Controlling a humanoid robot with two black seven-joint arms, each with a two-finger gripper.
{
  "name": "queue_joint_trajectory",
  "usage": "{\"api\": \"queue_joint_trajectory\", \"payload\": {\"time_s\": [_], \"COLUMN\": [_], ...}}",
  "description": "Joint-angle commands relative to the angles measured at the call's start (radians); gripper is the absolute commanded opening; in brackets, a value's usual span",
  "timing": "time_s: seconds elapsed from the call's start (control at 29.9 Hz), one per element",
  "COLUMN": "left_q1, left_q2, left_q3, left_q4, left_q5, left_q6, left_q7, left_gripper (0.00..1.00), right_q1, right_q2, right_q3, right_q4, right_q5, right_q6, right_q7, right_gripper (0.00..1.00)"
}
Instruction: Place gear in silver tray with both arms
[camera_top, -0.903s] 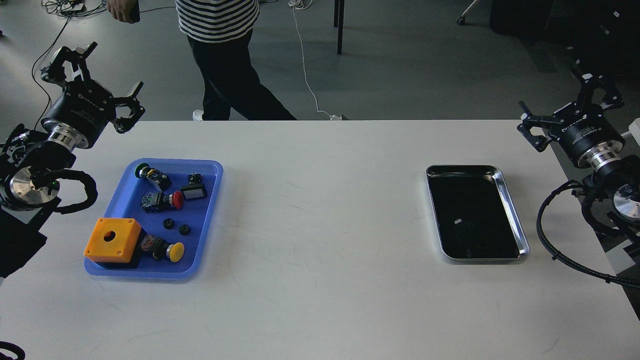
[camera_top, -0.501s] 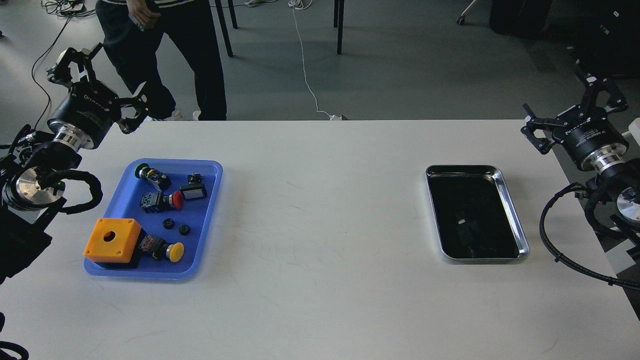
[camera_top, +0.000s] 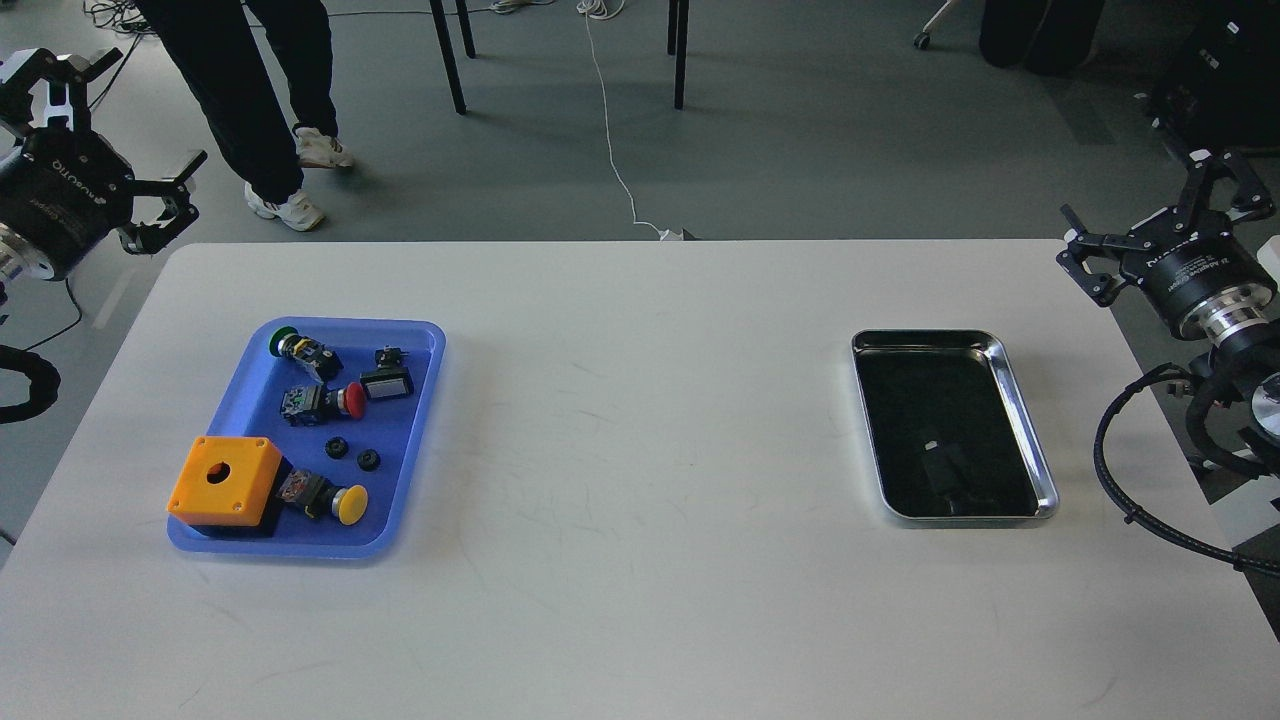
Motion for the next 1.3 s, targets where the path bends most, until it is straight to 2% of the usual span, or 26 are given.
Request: {"api": "queue_joint_trajectory", "payload": {"time_s": [0.0, 0.1, 0.33, 0.4, 0.5, 0.64, 0.87, 1.04, 1.14, 1.27], "left_q1": [-0.096, -0.118, -0.137, -0.154, -0.164, -0.164, -0.148, -0.141, -0.154, -0.158], "left_q2": [0.201, 0.228, 0.249, 0.243, 0.232, 0.211, 0.166, 0.126, 0.126, 0.105], "left_q3": [0.005, 0.002, 0.003, 0.002, 0.003, 0.009, 0.032, 0.213, 0.375, 0.442], "left_q4": [-0.176, -0.241, -0.333, -0.354, -0.413, -0.502, -0.555, -0.563, -0.563, -0.523], "left_q5": [0.492, 0.684, 0.895, 1.013, 1.188, 1.45, 1.804, 2.04, 2.109, 2.123], "left_q6": [0.0, 0.0, 0.0, 0.0, 0.0, 0.0, 0.0, 0.0, 0.001, 0.044], "left_q7": [-0.028, -0.057, -0.062, -0.069, -0.109, -0.117, -0.141, -0.147, -0.158, -0.155], "left_gripper": [0.99, 0.98, 0.98, 0.98, 0.98, 0.95, 0.92, 0.9, 0.9, 0.86], "right_q1": [0.011, 0.012, 0.012, 0.012, 0.012, 0.012, 0.012, 0.011, 0.011, 0.011], "right_q2": [0.002, 0.0, -0.003, -0.006, -0.007, -0.007, 0.005, 0.008, 0.008, 0.008], "right_q3": [0.006, 0.006, 0.005, 0.005, 0.005, 0.005, 0.005, 0.005, 0.003, 0.003], "right_q4": [0.0, 0.001, 0.0, 0.001, 0.002, 0.005, 0.011, 0.011, 0.011, 0.011], "right_q5": [0.0, 0.0, 0.0, 0.0, 0.0, 0.0, 0.0, 0.0, 0.0, 0.0], "right_q6": [0.0, 0.0, 0.0, 0.0, 0.0, 0.0, 0.0, 0.0, 0.0, 0.0], "right_q7": [0.0, 0.002, 0.0, 0.0, 0.0, 0.0, 0.0, 0.0, 0.0, 0.0], "right_gripper": [1.0, 1.0, 1.0, 1.0, 1.0, 1.0, 1.0, 1.0, 1.0, 1.0]}}
